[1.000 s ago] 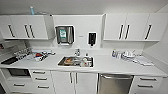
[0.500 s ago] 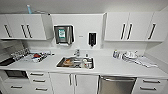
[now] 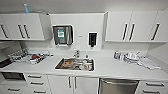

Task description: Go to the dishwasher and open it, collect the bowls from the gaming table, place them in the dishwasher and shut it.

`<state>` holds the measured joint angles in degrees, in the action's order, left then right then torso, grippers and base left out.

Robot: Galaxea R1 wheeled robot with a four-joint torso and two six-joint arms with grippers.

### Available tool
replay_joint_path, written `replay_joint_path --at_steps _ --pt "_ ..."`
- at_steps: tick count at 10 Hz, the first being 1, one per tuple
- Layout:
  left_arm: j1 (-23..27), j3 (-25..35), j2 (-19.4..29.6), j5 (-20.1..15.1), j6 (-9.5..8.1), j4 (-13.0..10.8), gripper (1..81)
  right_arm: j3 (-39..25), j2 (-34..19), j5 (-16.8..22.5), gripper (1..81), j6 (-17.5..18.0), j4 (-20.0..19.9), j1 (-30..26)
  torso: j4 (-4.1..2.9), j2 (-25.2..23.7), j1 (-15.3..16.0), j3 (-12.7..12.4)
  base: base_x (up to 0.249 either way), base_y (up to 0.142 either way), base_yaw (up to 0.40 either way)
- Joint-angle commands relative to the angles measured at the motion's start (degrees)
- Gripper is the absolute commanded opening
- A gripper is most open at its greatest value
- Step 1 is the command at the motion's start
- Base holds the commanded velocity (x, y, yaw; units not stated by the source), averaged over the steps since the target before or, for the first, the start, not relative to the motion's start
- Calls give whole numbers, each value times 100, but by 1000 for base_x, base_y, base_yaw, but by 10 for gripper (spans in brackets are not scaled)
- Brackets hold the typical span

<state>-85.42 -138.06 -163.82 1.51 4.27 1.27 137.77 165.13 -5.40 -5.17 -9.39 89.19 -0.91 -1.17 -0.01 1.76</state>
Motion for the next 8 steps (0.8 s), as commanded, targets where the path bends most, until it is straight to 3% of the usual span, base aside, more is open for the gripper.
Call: replay_joint_path --at_steps 1,8 --pt "301 60 42 -301 4 -4 811 -58 -31 329 811 -28 42 -265 0 0 1 0 115 0 0" --pt "284 60 50 -301 4 -4 811 -58 -22 329 811 -28 42 -274 0 0 1 0 115 0 0"
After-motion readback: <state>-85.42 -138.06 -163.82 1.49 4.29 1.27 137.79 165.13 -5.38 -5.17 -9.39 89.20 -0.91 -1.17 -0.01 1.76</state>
